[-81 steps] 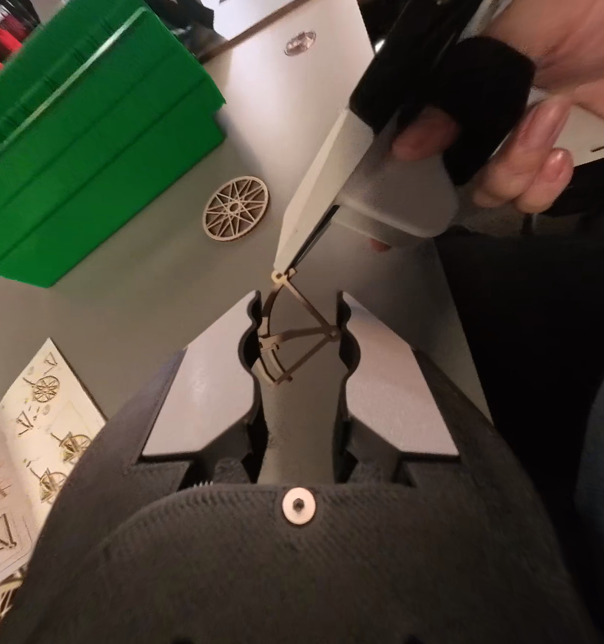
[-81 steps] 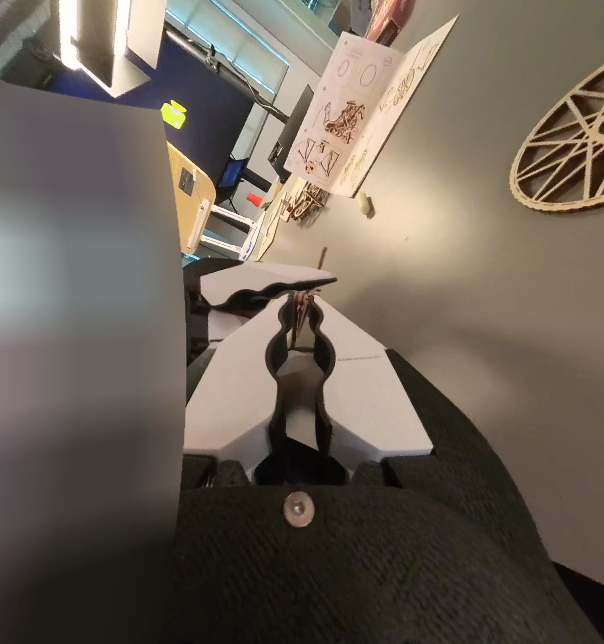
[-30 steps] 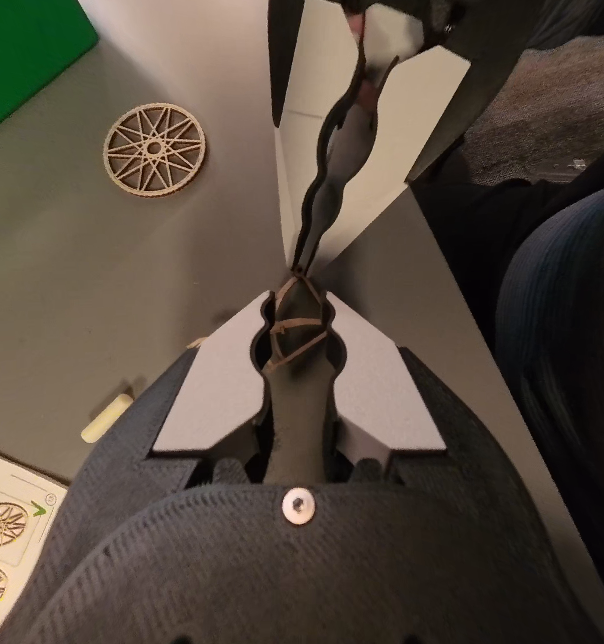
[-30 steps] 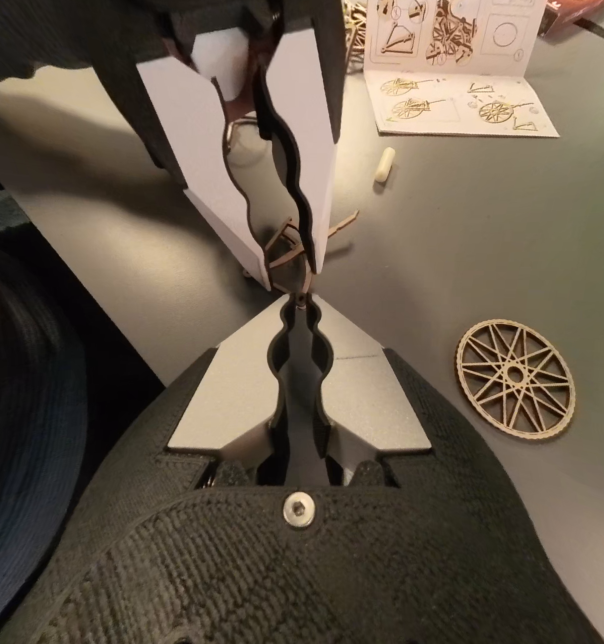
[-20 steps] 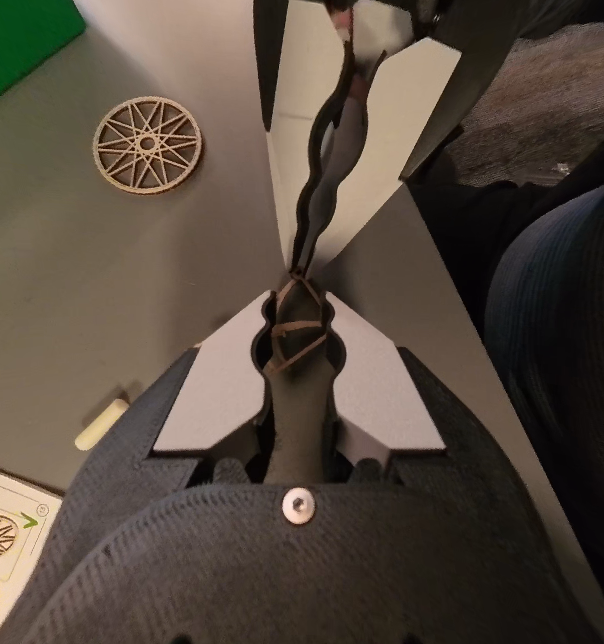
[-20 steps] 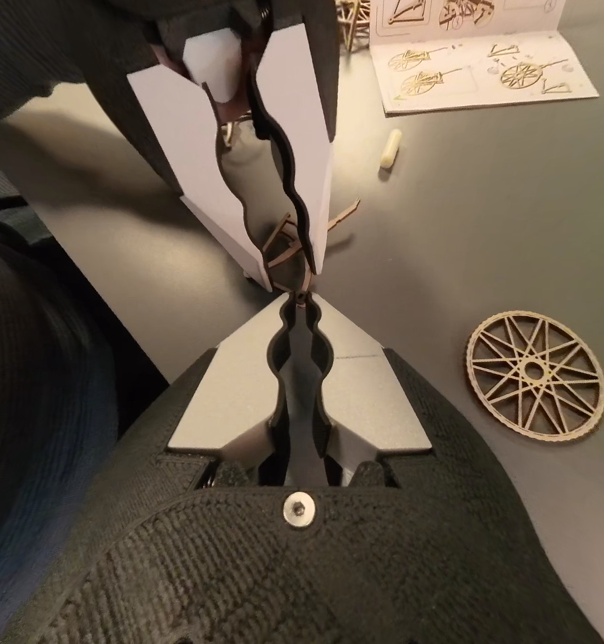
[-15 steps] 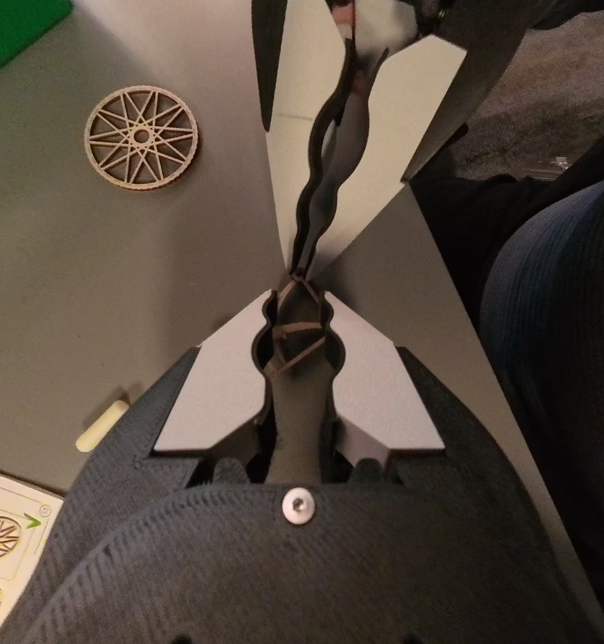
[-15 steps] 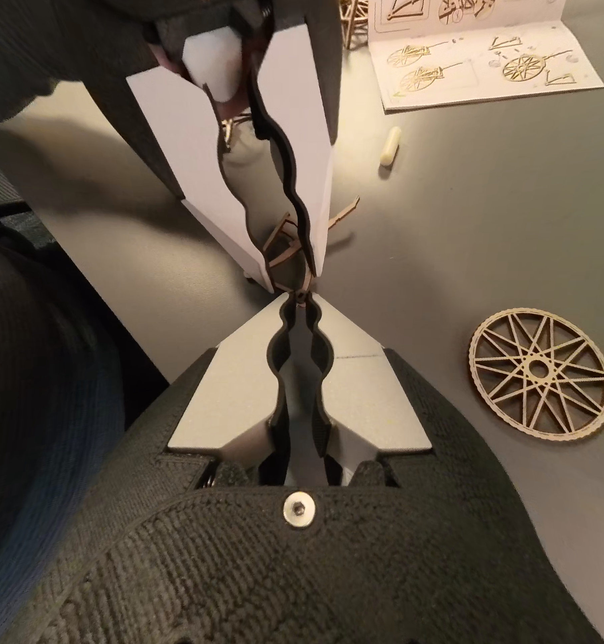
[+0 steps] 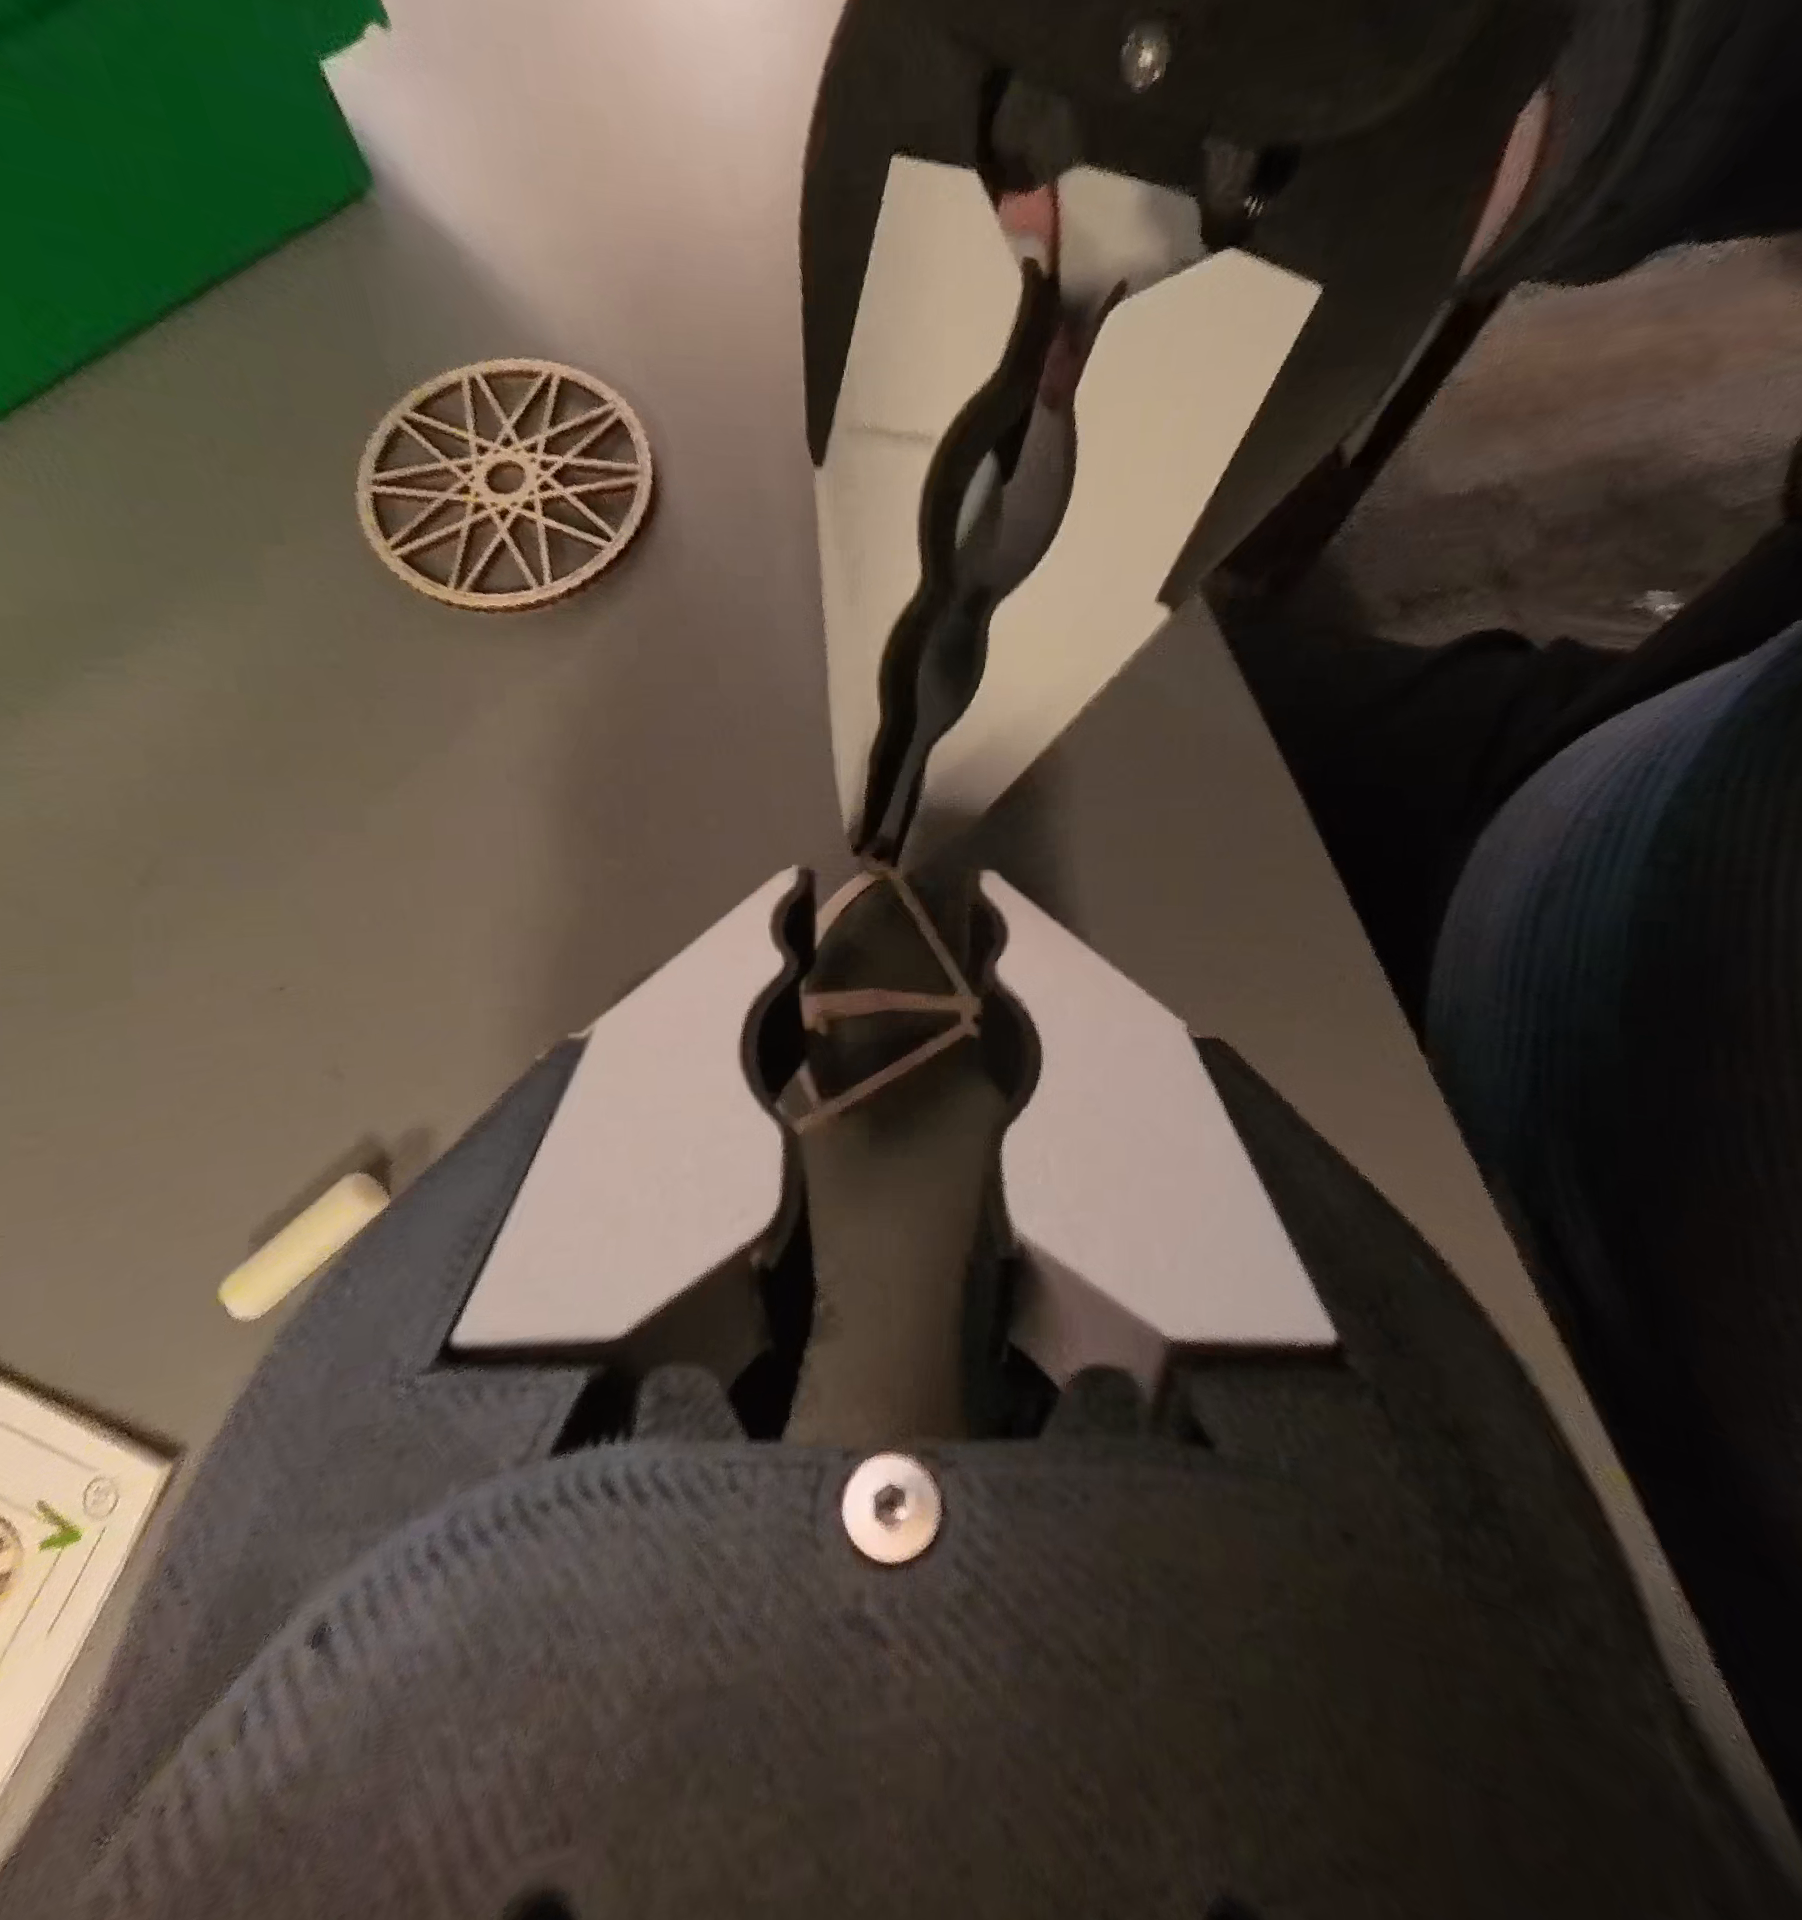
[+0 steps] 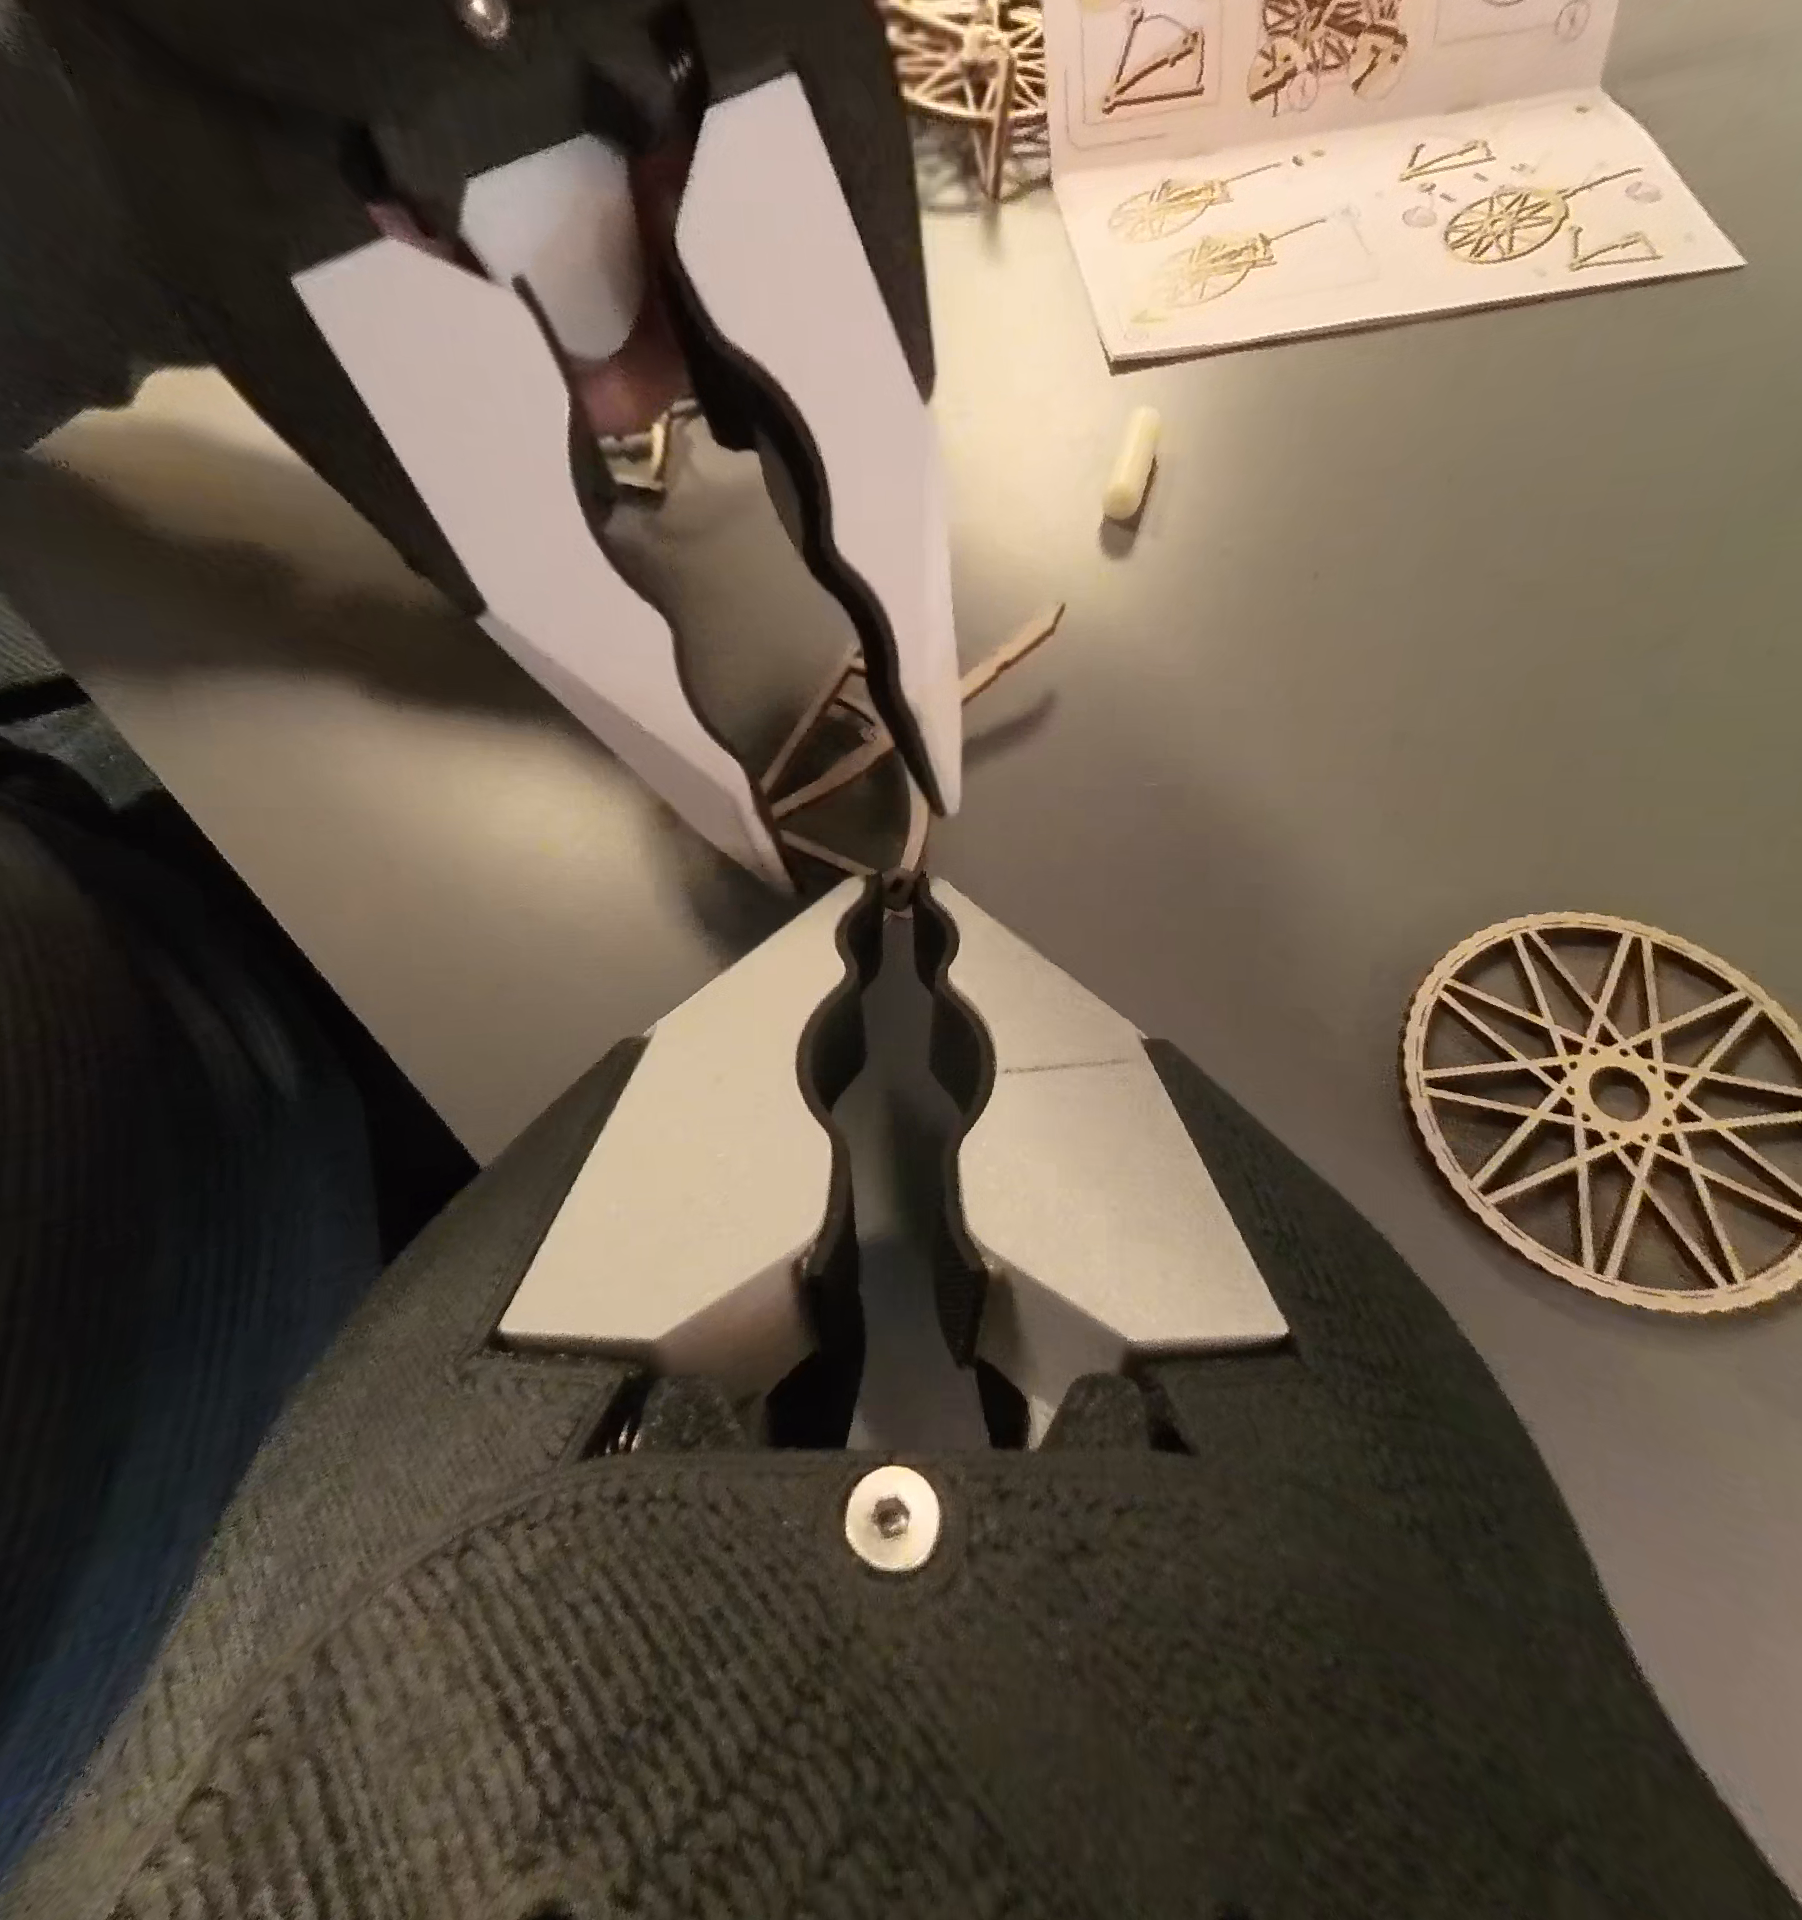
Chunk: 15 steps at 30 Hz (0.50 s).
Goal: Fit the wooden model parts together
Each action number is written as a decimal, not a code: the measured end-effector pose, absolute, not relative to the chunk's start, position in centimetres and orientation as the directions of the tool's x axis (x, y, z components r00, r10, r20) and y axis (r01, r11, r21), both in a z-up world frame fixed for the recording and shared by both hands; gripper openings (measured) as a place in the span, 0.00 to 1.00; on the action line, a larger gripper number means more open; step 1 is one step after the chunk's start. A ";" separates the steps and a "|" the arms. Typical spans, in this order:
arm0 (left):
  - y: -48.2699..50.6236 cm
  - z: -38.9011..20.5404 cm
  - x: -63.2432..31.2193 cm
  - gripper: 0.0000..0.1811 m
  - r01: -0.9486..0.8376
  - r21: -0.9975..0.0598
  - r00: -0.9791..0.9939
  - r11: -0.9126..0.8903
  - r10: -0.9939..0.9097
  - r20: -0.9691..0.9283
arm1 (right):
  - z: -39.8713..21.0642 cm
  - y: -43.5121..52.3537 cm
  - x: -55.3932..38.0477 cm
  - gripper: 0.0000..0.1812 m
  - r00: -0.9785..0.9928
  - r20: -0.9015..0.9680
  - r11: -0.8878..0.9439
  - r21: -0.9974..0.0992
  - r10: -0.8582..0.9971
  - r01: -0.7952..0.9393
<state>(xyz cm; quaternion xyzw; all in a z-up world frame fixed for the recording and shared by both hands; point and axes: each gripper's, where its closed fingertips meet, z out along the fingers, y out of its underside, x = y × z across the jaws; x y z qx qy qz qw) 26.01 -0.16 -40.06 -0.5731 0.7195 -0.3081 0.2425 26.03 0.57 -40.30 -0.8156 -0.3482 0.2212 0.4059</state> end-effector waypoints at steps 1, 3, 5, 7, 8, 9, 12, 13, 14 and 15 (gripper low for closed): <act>-0.1 -40.2 25.8 0.16 -0.679 -0.715 -0.219 0.165 -0.976 -0.018 | -40.3 0.6 26.1 0.02 0.664 -0.066 -0.420 -0.819 0.745 0.390; 0.1 -40.5 25.6 0.16 -0.681 -0.707 -0.211 0.192 -0.976 -0.061 | -40.2 0.6 26.2 0.02 0.666 -0.059 -0.413 -0.823 0.744 0.389; -0.1 -40.7 25.6 0.14 -0.678 -0.704 -0.218 0.211 -0.973 -0.082 | -40.0 0.4 26.2 0.09 0.658 -0.073 -0.408 -0.833 0.750 0.373; 0.0 -40.8 25.8 0.13 -0.674 -0.706 -0.217 0.218 -0.972 -0.093 | -39.5 0.2 26.2 0.10 0.646 -0.098 -0.402 -0.849 0.757 0.343; 0.0 -40.9 25.9 0.13 -0.675 -0.706 -0.216 0.215 -0.972 -0.090 | -39.2 0.1 26.2 0.10 0.637 -0.107 -0.395 -0.857 0.763 0.330; 0.0 -40.9 25.9 0.13 -0.677 -0.704 -0.218 0.214 -0.972 -0.086 | -39.0 0.1 26.4 0.05 0.631 -0.108 -0.387 -0.864 0.768 0.323; 0.0 -40.9 25.9 0.13 -0.681 -0.698 -0.229 0.221 -0.970 -0.084 | -38.6 0.0 26.7 0.00 0.604 -0.057 -0.327 -0.879 0.795 0.347; 0.0 -40.9 25.9 0.13 -0.678 -0.699 -0.232 0.228 -0.968 -0.091 | -38.8 -0.3 26.6 0.00 0.585 -0.057 -0.325 -0.872 0.809 0.365; 0.0 -40.8 25.9 0.13 -0.672 -0.703 -0.232 0.230 -0.968 -0.095 | -39.1 -0.3 26.7 0.00 0.578 -0.058 -0.334 -0.861 0.814 0.383; 0.0 -40.7 25.8 0.17 -0.670 -0.708 -0.229 0.223 -0.969 -0.089 | -39.3 -0.4 26.8 0.00 0.576 -0.058 -0.340 -0.853 0.816 0.395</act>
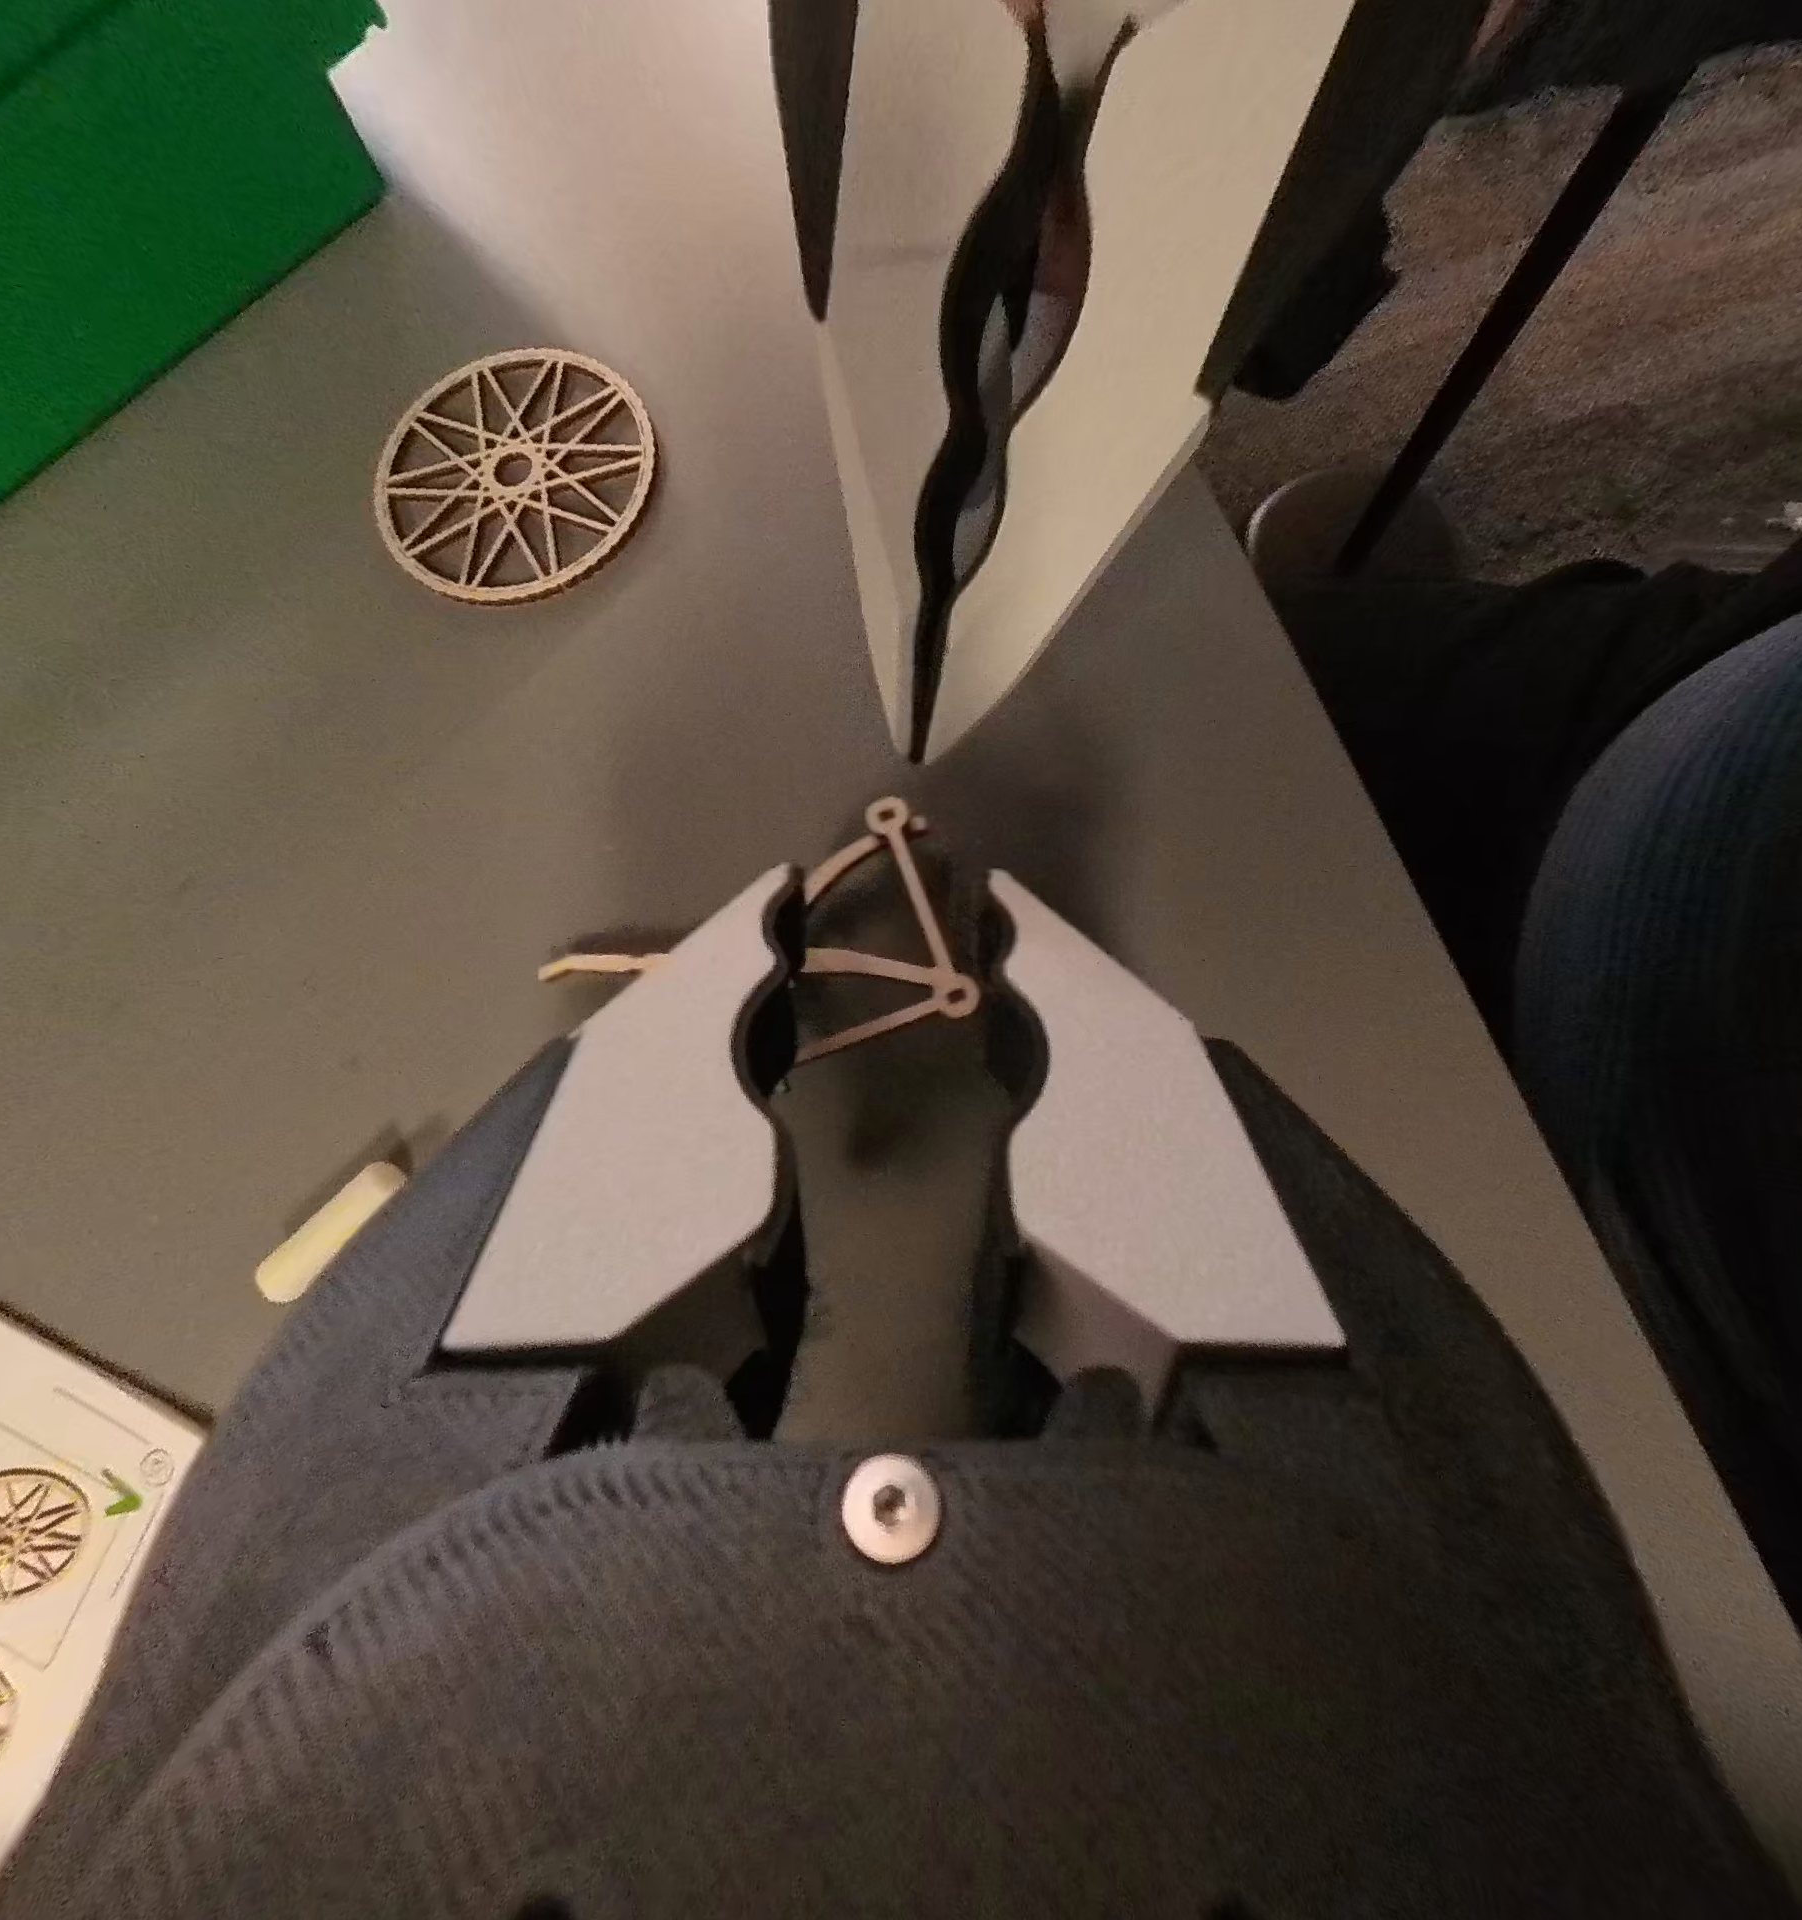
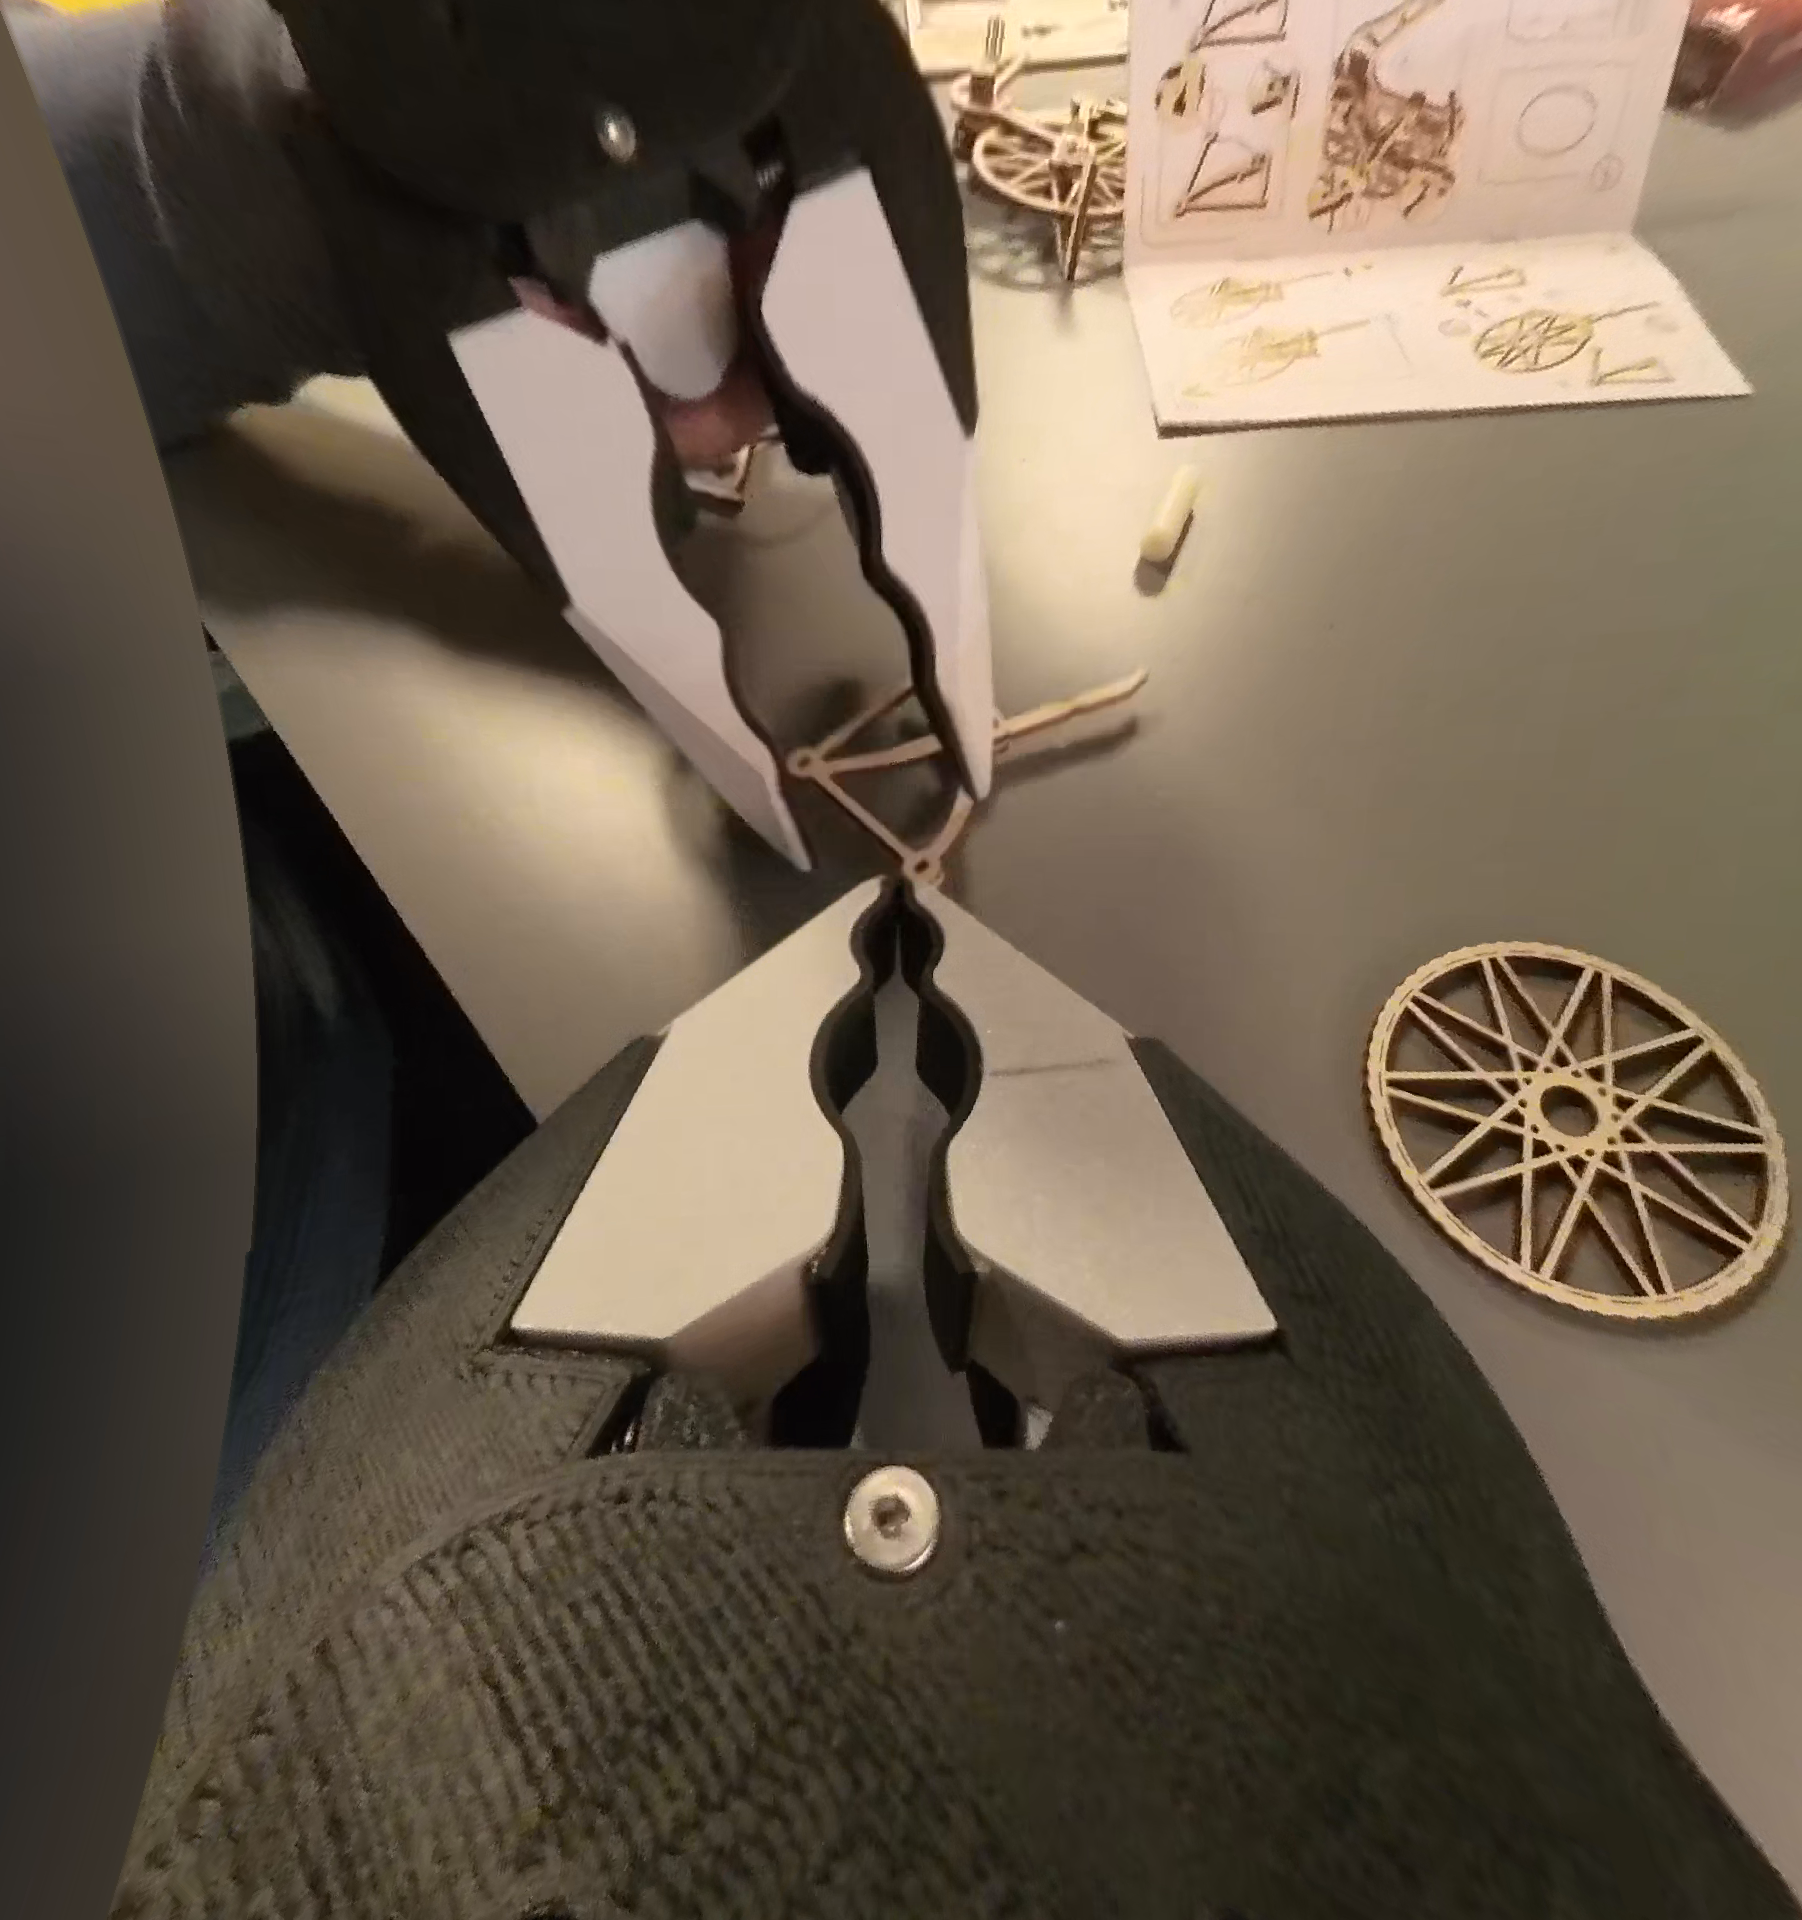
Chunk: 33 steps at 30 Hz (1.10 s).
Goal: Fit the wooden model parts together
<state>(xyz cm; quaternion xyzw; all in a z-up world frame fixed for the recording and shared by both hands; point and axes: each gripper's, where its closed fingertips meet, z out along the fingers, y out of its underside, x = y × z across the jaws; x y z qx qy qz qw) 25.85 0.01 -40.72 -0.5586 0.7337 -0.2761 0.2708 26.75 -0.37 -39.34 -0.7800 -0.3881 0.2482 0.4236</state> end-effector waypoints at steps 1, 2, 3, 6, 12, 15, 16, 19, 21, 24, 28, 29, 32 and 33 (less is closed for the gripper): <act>-0.2 -40.3 25.9 0.20 -0.660 -0.724 -0.228 0.203 -0.972 -0.065 | -39.3 -0.4 26.7 0.00 0.572 -0.061 -0.340 -0.853 0.818 0.395; -0.5 -39.6 25.9 0.21 -0.636 -0.751 -0.231 0.175 -0.972 -0.030 | -39.3 -0.4 26.8 0.00 0.572 -0.064 -0.340 -0.855 0.818 0.391; -0.7 -38.7 26.0 0.21 -0.609 -0.779 -0.230 0.147 -0.973 -0.003 | -39.2 -0.3 26.8 0.00 0.575 -0.067 -0.341 -0.858 0.815 0.383; 0.0 -37.5 25.7 0.21 -0.578 -0.808 -0.198 0.116 -0.980 0.001 | -38.8 -0.1 27.1 0.01 0.582 -0.093 -0.351 -0.869 0.808 0.348; 1.1 -37.2 25.4 0.04 -0.518 -0.846 -0.119 0.125 -0.990 -0.073 | -38.9 0.1 27.4 0.00 0.570 -0.061 -0.331 -0.863 0.820 0.383; 1.9 -38.3 25.8 0.00 -0.559 -0.804 -0.133 0.203 -0.979 -0.154 | -39.2 -0.4 27.1 0.00 0.529 -0.086 -0.339 -0.850 0.845 0.403; 1.7 -38.6 26.1 0.00 -0.572 -0.796 -0.153 0.197 -0.979 -0.133 | -39.2 -0.6 27.1 0.00 0.515 -0.094 -0.338 -0.850 0.852 0.405; 1.2 -39.1 26.6 0.00 -0.586 -0.792 -0.212 0.173 -0.976 -0.057 | -39.2 -0.7 27.2 0.00 0.506 -0.101 -0.341 -0.847 0.857 0.407; 1.3 -39.4 26.9 0.00 -0.595 -0.789 -0.223 0.154 -0.975 -0.021 | -39.3 -0.7 27.2 0.00 0.504 -0.097 -0.338 -0.846 0.858 0.413; 1.3 -40.7 26.8 0.00 -0.634 -0.755 -0.229 0.165 -0.973 -0.021 | -39.6 -0.5 27.3 0.00 0.516 -0.083 -0.342 -0.835 0.853 0.431; 1.2 -40.7 26.9 0.00 -0.629 -0.759 -0.227 0.169 -0.973 -0.028 | -39.8 -0.6 27.2 0.00 0.508 -0.088 -0.348 -0.825 0.857 0.445; 1.2 -40.7 26.9 0.00 -0.629 -0.758 -0.229 0.173 -0.973 -0.032 | -39.6 -0.7 27.2 0.00 0.502 -0.095 -0.346 -0.832 0.860 0.434; 1.2 -40.7 26.9 0.00 -0.625 -0.756 -0.239 0.195 -0.970 -0.053 | -39.0 -0.5 27.4 0.00 0.506 -0.102 -0.340 -0.849 0.856 0.404; 1.2 -40.7 26.9 0.00 -0.623 -0.755 -0.240 0.202 -0.969 -0.061 | -39.0 -0.4 27.5 0.00 0.511 -0.094 -0.338 -0.847 0.854 0.411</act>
